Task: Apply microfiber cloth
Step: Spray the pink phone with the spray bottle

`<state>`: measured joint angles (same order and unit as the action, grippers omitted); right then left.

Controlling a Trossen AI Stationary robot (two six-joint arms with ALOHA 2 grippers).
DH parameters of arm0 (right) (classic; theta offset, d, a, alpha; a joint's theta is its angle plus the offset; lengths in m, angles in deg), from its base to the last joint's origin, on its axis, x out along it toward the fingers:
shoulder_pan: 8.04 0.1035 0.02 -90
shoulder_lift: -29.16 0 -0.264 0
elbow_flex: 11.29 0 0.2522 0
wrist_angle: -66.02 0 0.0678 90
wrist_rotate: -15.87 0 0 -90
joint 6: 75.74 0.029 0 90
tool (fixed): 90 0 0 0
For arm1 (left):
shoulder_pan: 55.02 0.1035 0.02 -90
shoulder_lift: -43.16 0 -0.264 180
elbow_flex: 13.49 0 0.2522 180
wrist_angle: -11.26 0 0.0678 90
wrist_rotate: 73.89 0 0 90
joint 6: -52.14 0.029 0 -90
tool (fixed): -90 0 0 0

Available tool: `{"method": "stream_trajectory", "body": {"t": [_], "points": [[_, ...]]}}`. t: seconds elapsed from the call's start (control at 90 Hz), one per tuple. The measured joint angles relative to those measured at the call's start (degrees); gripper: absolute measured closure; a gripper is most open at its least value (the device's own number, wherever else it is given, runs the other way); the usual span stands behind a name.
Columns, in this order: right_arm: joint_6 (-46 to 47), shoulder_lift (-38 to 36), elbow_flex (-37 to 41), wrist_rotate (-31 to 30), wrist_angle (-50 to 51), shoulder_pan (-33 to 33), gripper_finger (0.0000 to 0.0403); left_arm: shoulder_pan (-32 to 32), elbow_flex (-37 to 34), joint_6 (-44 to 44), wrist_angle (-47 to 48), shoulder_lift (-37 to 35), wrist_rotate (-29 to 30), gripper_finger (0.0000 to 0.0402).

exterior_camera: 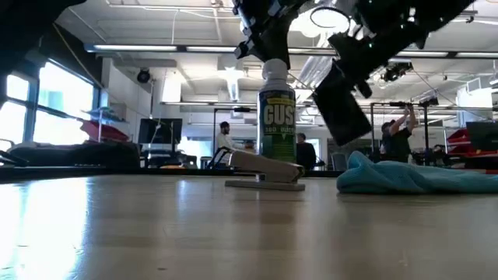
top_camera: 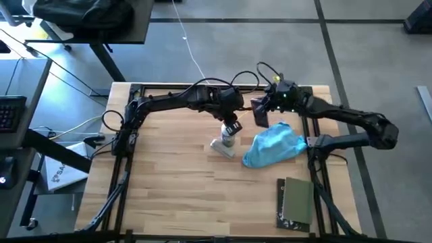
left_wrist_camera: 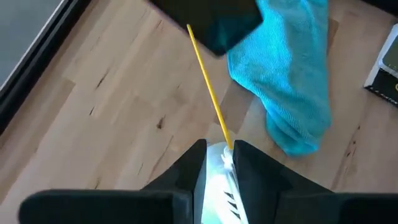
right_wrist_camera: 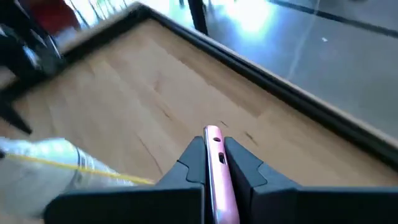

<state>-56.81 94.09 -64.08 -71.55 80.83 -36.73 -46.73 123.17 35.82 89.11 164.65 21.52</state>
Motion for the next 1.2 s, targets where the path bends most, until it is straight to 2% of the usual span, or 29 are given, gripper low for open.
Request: {"method": "stream_trajectory", "body": {"t": [0.167, 0.433, 0.767, 1.022, 1.2], "points": [[4.7, 0.0, 6.9, -1.2, -10.1, 1.3, 0.0402, 0.0, 0.0, 0.0, 0.0, 0.0, 0.0, 0.0339], [4.5, -0.7, 7.9, -1.5, -16.8, 1.4, 0.0402, 0.4, 0.0, 0.0, -0.1, 0.2, -0.6, 0.0339], [0.1, -5.1, 5.8, -4.3, -16.2, 1.4, 0.0402, 0.5, -0.8, 0.0, -0.8, 0.1, -0.4, 0.0339], [0.0, -4.9, 5.8, -6.1, -10.6, 1.7, 0.0402, 0.7, -1.0, 0.0, -1.2, 0.1, -0.5, 0.0339], [-0.9, -4.9, 5.8, -8.1, -10.8, 4.0, 0.0402, 0.7, -1.0, 0.4, -1.4, 0.1, -0.3, 0.0339]]}}
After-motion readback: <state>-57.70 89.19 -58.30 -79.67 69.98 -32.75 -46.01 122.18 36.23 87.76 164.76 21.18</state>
